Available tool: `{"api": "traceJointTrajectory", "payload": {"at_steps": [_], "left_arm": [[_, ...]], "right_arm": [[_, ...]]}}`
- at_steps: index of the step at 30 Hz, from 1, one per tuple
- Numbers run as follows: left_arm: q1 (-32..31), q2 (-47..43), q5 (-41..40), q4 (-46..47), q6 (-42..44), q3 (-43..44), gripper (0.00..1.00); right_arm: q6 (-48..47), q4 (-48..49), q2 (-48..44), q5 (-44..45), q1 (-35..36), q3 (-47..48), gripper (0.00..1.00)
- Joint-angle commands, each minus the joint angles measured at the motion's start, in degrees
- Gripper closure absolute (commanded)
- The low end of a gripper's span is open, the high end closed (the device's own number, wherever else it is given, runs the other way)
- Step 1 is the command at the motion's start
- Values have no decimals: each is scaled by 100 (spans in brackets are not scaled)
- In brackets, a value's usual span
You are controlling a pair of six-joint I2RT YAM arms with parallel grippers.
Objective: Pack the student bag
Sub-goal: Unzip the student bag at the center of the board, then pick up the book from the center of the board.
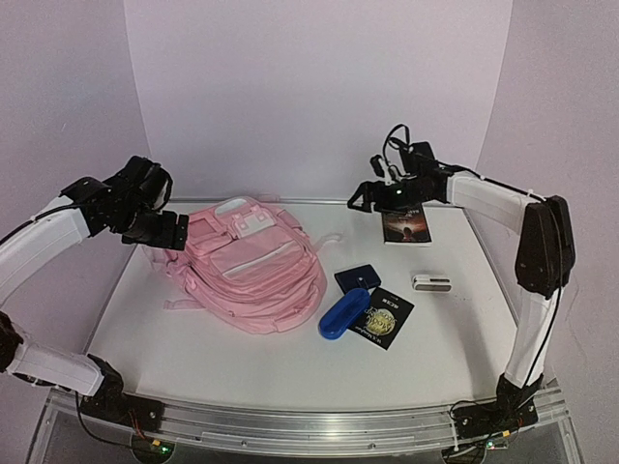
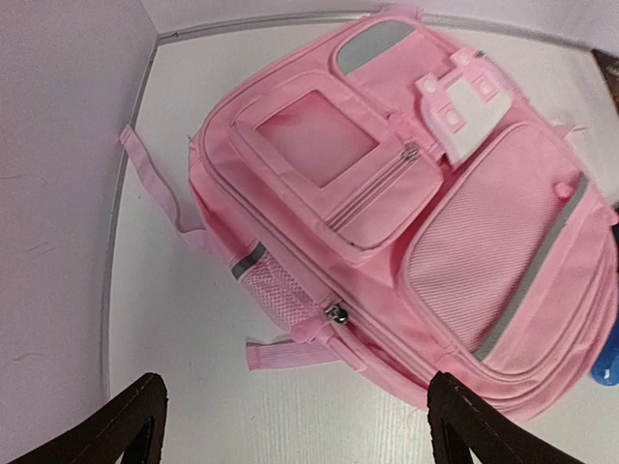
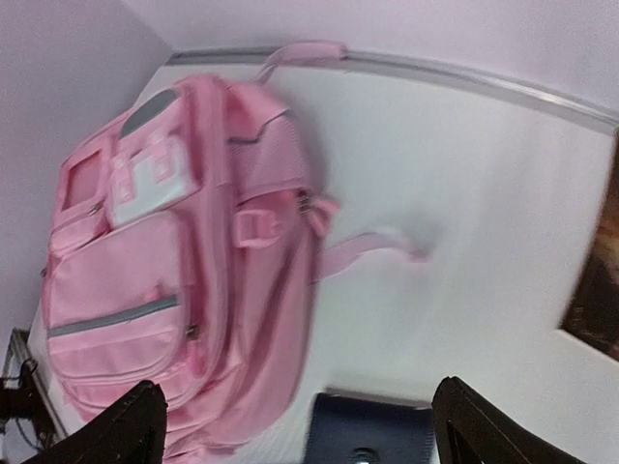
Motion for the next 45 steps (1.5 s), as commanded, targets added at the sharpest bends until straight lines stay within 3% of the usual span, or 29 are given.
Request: {"api": "traceJointTrajectory", "payload": {"at_steps": [1, 8, 22, 27, 30, 32, 45], "left_arm": [[-17, -249, 516, 72, -194, 192, 6], [-17, -363, 708, 141, -252, 33, 5], [-17, -504, 681, 198, -427, 37, 2], [-16, -496, 664, 218, -431, 54, 1], [-17, -432, 667, 215, -431, 71, 1], [-17, -407, 694, 220, -438, 80, 1], [-17, -428, 1242, 727, -218, 168, 0]], "right_arm": [[-154, -73, 365, 737, -1051, 199, 6], [-91, -60, 1233, 1068, -2018, 749, 14], [-373, -222, 2573, 1638, -2064, 1365, 23], [-311, -298, 2757, 1330, -2063, 1359, 50], [-296, -326, 2723, 1111, -2059, 1331, 84], [-282, -352, 2612, 927, -2062, 1302, 100], [-298, -357, 972, -677, -2057, 1331, 100]]}}
